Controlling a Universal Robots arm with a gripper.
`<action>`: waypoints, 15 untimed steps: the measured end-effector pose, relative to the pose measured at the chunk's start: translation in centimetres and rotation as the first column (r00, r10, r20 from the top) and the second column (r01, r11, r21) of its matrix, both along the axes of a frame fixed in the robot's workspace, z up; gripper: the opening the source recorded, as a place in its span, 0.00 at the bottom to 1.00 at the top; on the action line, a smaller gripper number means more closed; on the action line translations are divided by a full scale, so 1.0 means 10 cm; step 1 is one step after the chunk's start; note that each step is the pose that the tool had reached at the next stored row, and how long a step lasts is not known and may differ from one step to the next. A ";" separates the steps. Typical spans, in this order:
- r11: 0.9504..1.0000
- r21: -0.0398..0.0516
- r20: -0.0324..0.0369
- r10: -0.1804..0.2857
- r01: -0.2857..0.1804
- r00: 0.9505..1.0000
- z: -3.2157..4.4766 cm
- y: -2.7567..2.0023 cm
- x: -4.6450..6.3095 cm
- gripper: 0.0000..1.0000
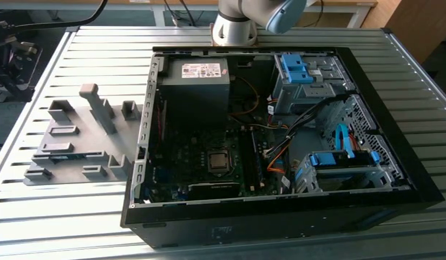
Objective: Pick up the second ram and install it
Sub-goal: 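Pick up the second ram and move it above second insertion slot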
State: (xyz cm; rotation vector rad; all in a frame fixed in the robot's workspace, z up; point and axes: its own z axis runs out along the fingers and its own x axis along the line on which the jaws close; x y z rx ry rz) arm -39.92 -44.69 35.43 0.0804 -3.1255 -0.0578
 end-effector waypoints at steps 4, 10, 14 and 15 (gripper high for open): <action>0.999 -0.003 0.000 0.033 -0.033 0.999 -0.002 0.000 0.00 0.11; 0.997 -0.007 0.000 0.079 -0.079 0.997 -0.005 -0.001 0.00 0.11; 0.994 -0.009 0.000 0.107 -0.107 0.994 -0.006 0.000 0.00 0.11; 0.993 -0.009 0.000 0.115 -0.115 0.993 -0.006 0.000 0.00 0.11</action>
